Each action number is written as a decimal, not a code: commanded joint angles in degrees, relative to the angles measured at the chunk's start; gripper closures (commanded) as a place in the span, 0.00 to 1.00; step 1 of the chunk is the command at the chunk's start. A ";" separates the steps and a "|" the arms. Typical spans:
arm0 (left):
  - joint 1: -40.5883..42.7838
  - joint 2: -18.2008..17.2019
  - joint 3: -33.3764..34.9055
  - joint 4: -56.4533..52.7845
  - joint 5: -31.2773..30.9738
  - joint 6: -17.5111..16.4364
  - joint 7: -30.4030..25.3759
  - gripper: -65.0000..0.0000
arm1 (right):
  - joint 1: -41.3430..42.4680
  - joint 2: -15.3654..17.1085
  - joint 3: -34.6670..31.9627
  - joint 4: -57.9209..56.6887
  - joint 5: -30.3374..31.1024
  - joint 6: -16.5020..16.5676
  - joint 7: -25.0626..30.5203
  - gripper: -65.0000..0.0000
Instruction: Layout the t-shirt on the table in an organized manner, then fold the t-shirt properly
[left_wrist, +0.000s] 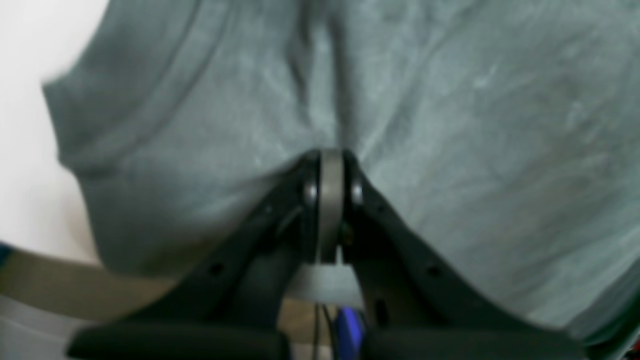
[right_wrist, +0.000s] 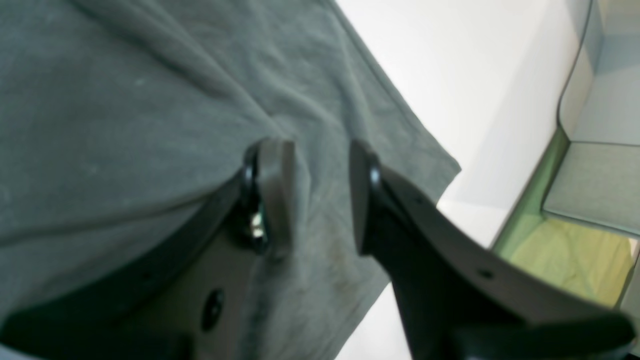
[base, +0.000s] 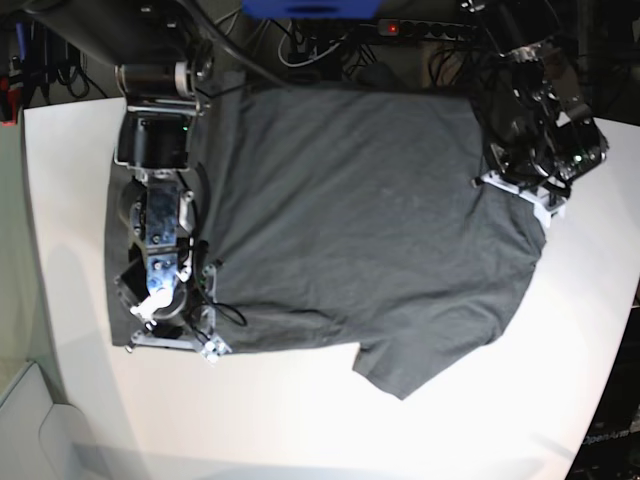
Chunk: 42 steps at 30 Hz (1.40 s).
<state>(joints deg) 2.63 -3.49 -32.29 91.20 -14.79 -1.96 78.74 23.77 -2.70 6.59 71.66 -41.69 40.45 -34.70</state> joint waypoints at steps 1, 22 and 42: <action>-0.57 -1.39 0.60 -1.48 1.29 0.24 -1.95 1.00 | 1.68 0.02 -0.04 1.18 0.07 -0.45 0.81 0.69; -35.29 -6.76 9.22 -49.40 15.53 0.33 -27.97 1.00 | -10.45 0.28 -0.13 2.94 -0.29 -0.45 0.72 0.69; -46.19 -5.09 8.60 -56.78 13.69 6.57 -38.26 1.00 | -22.32 -0.42 -36.70 19.73 -0.11 -0.45 -8.51 0.69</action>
<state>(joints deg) -41.43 -7.94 -23.64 33.36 -1.34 4.58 41.50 0.32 -2.74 -30.46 90.28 -41.39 40.27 -43.33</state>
